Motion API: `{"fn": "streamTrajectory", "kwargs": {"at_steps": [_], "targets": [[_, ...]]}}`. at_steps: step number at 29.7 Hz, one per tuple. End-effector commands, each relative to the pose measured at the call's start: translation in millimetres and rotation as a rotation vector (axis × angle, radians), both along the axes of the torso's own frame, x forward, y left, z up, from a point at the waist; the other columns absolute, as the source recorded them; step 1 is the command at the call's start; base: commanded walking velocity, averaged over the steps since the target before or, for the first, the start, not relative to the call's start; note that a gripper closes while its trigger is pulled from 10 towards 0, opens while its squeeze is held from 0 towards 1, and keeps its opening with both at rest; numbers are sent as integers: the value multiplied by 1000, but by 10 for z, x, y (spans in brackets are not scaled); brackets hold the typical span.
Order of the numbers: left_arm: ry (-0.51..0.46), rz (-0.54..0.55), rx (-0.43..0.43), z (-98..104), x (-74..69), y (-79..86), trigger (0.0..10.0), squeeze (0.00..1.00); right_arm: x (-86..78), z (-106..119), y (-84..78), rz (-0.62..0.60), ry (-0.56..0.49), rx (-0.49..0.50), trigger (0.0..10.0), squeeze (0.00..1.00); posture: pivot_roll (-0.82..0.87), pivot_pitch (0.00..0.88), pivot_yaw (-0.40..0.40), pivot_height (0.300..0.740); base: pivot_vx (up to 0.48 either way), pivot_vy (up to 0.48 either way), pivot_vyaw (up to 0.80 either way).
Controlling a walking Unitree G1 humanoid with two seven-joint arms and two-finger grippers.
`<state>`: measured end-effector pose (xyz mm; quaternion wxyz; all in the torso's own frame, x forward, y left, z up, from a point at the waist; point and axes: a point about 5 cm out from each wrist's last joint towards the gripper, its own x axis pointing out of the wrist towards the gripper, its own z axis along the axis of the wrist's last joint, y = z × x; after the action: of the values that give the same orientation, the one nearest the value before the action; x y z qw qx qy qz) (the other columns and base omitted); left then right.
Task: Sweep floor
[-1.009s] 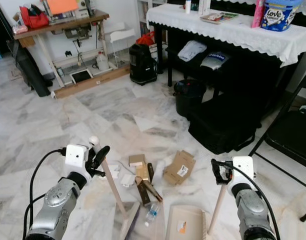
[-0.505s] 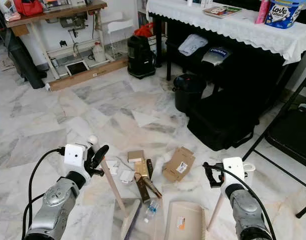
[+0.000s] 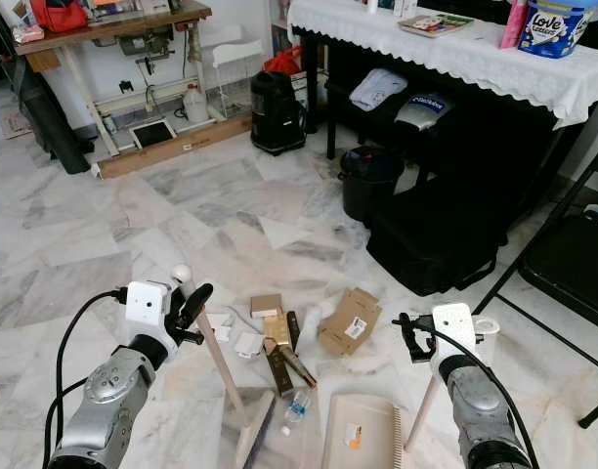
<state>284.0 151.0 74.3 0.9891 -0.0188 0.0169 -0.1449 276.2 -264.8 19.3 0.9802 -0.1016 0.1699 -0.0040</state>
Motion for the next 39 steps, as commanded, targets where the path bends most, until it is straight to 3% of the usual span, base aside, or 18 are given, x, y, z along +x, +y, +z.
{"fn": "streamTrajectory", "kwargs": {"at_steps": [1, 8, 13, 26, 33, 39], "targets": [[-16, -3, 11, 33, 22, 7, 10000, 0, 66, 57, 43, 13, -28, -9, 10000, 0, 83, 0, 36, 740, 0, 0, 0], [-16, -5, 11, 35, 22, 1, 10000, 0, 42, 1, 67, -17, -1, -16, 10000, 0, 84, 0, 35, 740, 0, 0, 0], [-17, -5, 11, 38, 26, -2, 10000, 0, 43, 24, 18, -113, -38, -5, 10000, 0, 83, 0, 35, 740, 0, 0, 0], [-17, -4, 12, 40, 24, 1, 10000, 0, 55, 5, 127, -129, -61, 1, 10000, 0, 85, 0, 35, 740, 0, 0, 0], [-17, -5, 11, 40, 26, 1, 10000, 0, 34, 28, 78, -195, -96, -21, 10000, 0, 79, 0, 36, 740, 0, 0, 0], [-16, -7, 10, 38, 26, -4, 10000, 0, -17, -38, 163, -184, -91, -14, 10000, 0, 83, 0, 35, 740, 0, 0, 0]]}}
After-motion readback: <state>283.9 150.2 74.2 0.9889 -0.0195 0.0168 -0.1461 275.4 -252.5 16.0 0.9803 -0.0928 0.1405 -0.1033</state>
